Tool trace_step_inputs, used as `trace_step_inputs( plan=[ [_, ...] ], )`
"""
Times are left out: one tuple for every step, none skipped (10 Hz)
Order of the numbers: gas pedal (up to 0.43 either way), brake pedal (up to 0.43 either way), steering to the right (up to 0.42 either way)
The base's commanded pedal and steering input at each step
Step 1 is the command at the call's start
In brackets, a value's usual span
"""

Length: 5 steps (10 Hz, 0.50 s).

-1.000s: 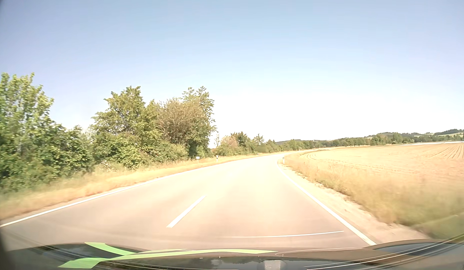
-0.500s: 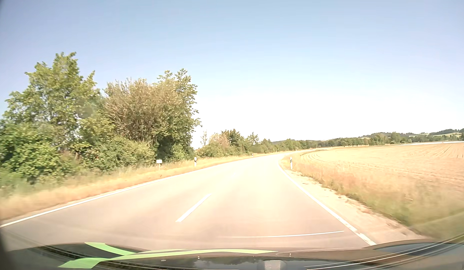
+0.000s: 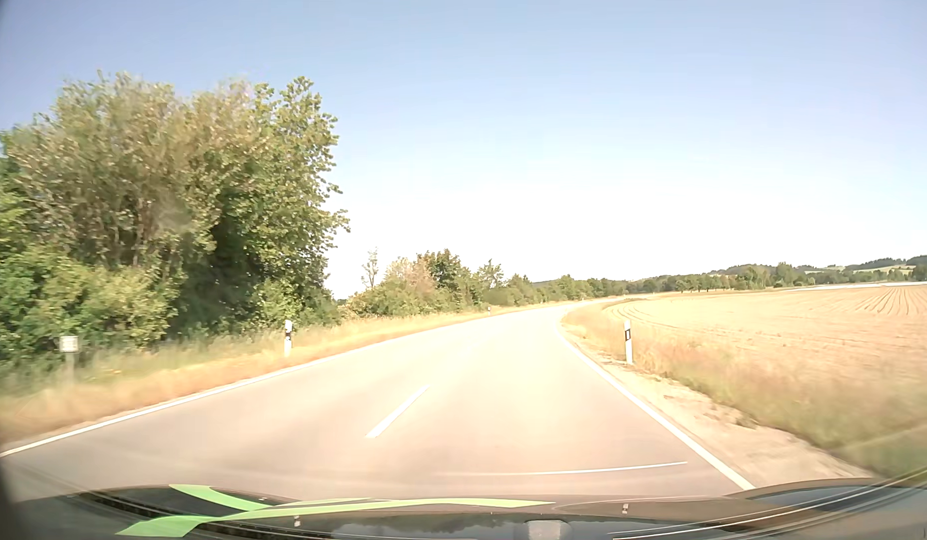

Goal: Follow the waypoints while adhering to traffic rules and regulations

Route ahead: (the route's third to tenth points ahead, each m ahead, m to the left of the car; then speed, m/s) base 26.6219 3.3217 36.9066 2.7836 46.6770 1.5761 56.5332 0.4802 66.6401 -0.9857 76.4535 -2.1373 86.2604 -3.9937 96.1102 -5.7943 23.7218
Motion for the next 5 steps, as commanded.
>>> trace_step_inputs(
  plan=[
    [0.299,0.000,0.011],
    [0.299,0.000,0.012],
    [0.299,0.000,0.012],
    [0.287,0.000,0.013],
    [0.280,0.000,0.013]
  ],
)
